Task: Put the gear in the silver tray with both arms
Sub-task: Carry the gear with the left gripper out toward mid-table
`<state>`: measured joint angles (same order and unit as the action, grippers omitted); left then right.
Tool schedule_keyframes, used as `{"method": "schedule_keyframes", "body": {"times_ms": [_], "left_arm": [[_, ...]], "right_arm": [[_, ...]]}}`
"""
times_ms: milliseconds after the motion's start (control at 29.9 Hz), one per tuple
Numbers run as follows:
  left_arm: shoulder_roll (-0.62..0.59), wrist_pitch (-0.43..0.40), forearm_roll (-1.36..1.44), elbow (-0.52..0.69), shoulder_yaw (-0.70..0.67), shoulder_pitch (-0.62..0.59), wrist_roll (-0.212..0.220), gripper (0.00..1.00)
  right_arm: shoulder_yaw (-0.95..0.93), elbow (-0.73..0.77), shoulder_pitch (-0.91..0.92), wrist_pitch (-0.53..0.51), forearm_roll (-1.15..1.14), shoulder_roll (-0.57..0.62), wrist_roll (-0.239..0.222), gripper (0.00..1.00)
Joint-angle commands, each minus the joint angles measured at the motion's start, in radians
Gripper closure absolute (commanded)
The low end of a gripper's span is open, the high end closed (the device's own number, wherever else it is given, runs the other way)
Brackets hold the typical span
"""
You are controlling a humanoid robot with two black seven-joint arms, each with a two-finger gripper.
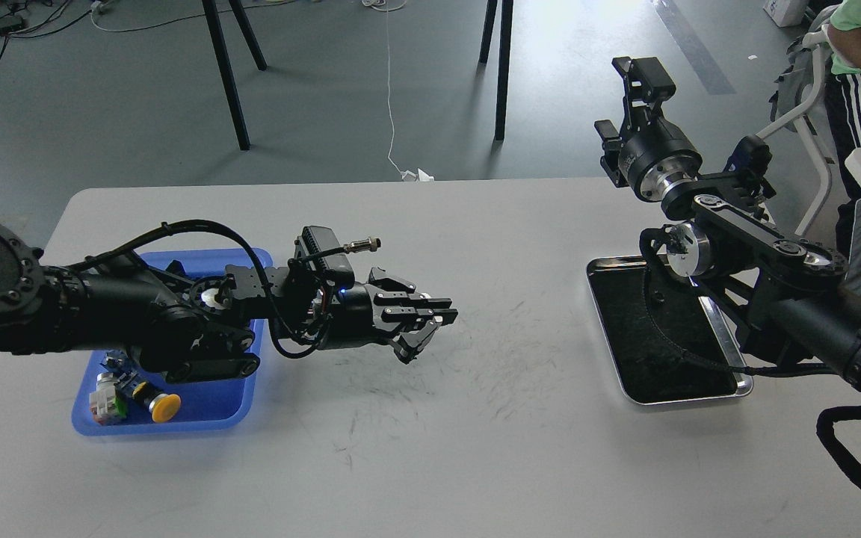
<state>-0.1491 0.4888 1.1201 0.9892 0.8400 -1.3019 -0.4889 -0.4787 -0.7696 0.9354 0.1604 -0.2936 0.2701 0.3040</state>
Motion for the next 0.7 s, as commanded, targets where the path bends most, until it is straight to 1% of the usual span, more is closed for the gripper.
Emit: {"method": "schedule_keyframes", "body": {"times_ms": [0, 100, 201, 368, 668], "left_arm": [[0.094, 0.0, -0.017, -0.072, 0.037, 0.015, 0.0, 0.89], [0.149, -0.013, -0.031, -0.089, 0.039, 0.03, 0.0, 0.89], [0.149, -0.03, -0.052, -0.101, 0.039, 0.044, 0.0, 0.89], [0.149, -0.032, -0.056, -0.144, 0.039, 0.072, 0.0, 0.89], [0.149, -0.029, -0.065, -0.152, 0.034, 0.087, 0.0, 0.88]], "right_arm": [[0.009, 0.003, 0.011, 0.001, 0.001, 0.0, 0.0, 0.04], [0.011, 0.012, 0.014, 0.001, 0.002, 0.0, 0.0, 0.04], [0.012, 0.012, 0.014, 0.001, 0.002, 0.0, 0.0, 0.04], [0.012, 0.012, 0.014, 0.001, 0.002, 0.0, 0.0, 0.04], [0.014, 0.012, 0.013, 0.001, 0.001, 0.0, 0.0, 0.04]]}}
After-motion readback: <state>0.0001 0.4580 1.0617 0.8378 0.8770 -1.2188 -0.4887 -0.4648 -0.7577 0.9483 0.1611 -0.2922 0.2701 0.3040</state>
